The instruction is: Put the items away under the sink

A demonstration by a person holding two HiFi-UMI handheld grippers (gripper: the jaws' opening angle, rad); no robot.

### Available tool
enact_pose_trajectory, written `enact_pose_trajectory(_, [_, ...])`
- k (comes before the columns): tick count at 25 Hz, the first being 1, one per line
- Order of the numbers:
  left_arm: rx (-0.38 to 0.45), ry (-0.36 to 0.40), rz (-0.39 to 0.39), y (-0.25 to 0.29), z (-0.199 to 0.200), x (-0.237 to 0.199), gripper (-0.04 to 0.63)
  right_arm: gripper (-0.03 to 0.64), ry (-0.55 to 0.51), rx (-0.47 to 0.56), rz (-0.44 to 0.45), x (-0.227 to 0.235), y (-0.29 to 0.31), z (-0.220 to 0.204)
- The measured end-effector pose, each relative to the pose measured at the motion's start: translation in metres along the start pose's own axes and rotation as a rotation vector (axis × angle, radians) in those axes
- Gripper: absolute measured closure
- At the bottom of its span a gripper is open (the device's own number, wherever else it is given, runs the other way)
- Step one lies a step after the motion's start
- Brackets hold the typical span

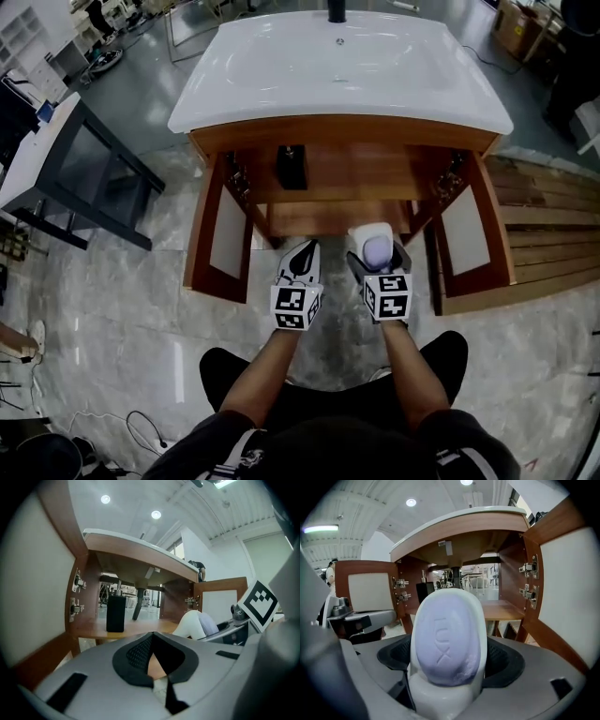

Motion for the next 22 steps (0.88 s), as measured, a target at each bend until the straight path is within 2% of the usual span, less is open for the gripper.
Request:
enact_pose_trajectory(4, [0.026,0.013,0.015,0.008,-0.023,-0.004,0.589,0.150,0.001,0.016,-0.017,0.006,0.014,-0.020])
enact_pose_trajectory(9, [0.018,0.013,0.019,0.014,-0.033,-0.008,0.588,0.150,0.004,0.020,-0.021,0.009,0.024,-0.022])
enact_pose_trajectory(16, [-0.013,0.013,0.007,0.023,-0.036,-0.006,0.588,0.150,-0.026,0.019,-0.022,0.014,0.048,-0.007])
enact_pose_trajectory(22, [-0.035,0.001,-0.007,0.032,-0.040,-0.006,0.588,0.150,-0.066,0.013,-0.045,0.025,0.071,0.029])
Point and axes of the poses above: the fingertips, and each gripper's own axes: y forward along the fingers, x to its right, z out of its top, the point moved 10 cm from there along -y, backward along the fingers, and after that the axes turned 3 degrees about -z, right-handed, at the moved point
